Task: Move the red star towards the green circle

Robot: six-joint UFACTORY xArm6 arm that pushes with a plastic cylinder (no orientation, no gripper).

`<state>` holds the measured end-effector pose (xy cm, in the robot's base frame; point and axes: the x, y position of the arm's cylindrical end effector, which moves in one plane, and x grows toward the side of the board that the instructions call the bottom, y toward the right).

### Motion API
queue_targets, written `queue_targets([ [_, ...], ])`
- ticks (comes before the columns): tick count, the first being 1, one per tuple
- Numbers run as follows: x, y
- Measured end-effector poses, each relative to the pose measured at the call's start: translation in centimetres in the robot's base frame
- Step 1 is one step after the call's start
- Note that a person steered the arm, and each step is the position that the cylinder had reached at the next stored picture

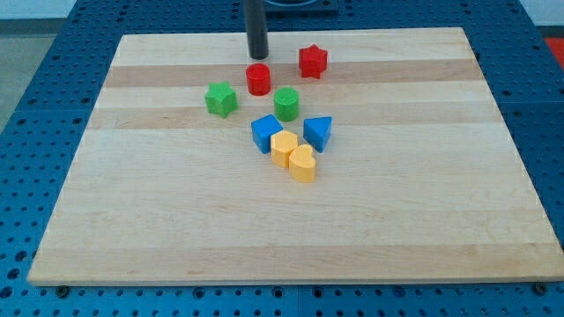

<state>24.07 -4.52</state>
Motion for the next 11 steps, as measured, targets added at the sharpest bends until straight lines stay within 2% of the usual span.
queue_targets([
  [3, -0.3, 9.0],
  [5, -0.3, 11.8],
  [9, -0.8, 11.0],
  [11, 0.6, 10.6],
])
